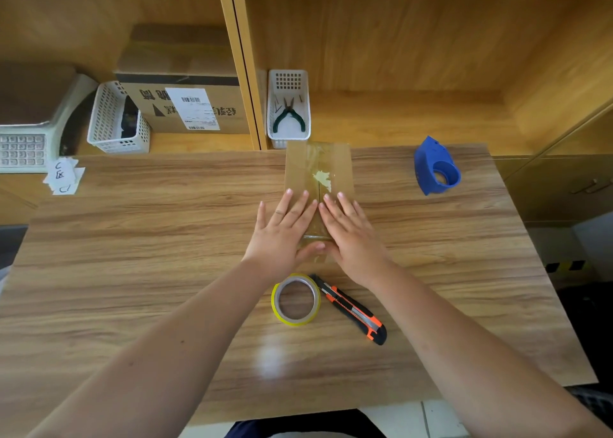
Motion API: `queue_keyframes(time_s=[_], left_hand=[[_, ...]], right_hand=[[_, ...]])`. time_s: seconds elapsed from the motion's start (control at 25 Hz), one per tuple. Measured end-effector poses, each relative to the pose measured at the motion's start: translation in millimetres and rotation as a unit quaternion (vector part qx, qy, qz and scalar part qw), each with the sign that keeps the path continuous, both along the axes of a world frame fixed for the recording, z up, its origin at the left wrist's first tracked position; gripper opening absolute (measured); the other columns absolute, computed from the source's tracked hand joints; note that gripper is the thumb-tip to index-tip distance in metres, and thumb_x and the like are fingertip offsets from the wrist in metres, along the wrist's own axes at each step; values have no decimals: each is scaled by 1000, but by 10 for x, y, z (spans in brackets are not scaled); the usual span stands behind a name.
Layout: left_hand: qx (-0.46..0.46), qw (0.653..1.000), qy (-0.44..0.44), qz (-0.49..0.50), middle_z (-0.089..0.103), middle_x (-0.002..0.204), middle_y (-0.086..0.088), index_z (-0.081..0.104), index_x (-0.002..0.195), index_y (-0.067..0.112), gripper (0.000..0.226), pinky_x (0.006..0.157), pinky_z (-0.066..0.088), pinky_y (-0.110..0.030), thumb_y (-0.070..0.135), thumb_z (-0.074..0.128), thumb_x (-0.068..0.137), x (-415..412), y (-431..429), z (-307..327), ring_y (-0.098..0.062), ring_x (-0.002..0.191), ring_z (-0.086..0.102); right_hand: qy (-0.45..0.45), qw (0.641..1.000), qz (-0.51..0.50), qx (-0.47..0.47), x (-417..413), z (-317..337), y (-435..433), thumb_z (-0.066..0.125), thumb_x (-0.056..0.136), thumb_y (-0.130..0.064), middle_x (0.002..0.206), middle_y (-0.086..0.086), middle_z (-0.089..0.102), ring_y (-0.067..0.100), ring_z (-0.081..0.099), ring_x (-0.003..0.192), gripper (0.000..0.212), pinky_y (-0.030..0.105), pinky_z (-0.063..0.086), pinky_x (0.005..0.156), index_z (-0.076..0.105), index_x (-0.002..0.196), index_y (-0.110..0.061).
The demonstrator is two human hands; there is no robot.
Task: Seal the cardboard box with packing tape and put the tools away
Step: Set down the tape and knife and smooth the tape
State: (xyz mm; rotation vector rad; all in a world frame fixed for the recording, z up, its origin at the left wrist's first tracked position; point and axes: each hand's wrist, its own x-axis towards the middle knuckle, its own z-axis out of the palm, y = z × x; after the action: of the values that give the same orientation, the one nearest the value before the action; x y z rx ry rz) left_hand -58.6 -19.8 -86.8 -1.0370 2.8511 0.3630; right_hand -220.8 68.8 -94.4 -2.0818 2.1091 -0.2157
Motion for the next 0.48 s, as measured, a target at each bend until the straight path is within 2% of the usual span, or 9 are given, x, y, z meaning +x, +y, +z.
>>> queue_keyframes(time_s=[0.12,0.2,0.32,0.4,0.48], left_hand=[[-28,1000,7,-7,0,164,7,4,154,27,79,121,3,-51,65,24,88,1,-12,-33,-20,150,-9],[-31,999,12,-13,1,164,6,6,154,26,78,121,6,-48,60,37,91,-1,-32,-55,-21,151,-6],[-42,998,24,-26,6,164,3,8,154,24,81,122,10,-46,50,52,91,2,-43,-73,-23,151,-1],[-48,998,18,-29,3,164,2,5,155,22,82,122,6,-43,45,54,92,11,-35,-62,-23,151,-3],[-59,998,-1,-24,-3,165,-1,-1,154,19,83,122,3,-41,48,47,94,5,-25,-35,-23,151,-6]], right_hand=[[20,1000,3,-20,-11,-52,-5,20,94,-56,155,11,34,30,23,146,73,43,13,118,35,145,-6],[28,999,5,-31,-23,-88,-13,35,93,-49,154,10,35,30,25,145,68,44,15,118,36,145,-6],[21,999,11,-40,-46,-113,-32,60,88,-37,156,9,32,30,23,146,72,45,11,118,33,147,-6],[22,999,24,-26,-71,-83,-47,63,88,-31,159,7,24,28,13,148,76,45,5,119,24,150,-9],[8,999,35,3,-102,-37,-73,62,88,-35,162,0,12,24,-2,149,83,46,-4,119,13,152,-16]])
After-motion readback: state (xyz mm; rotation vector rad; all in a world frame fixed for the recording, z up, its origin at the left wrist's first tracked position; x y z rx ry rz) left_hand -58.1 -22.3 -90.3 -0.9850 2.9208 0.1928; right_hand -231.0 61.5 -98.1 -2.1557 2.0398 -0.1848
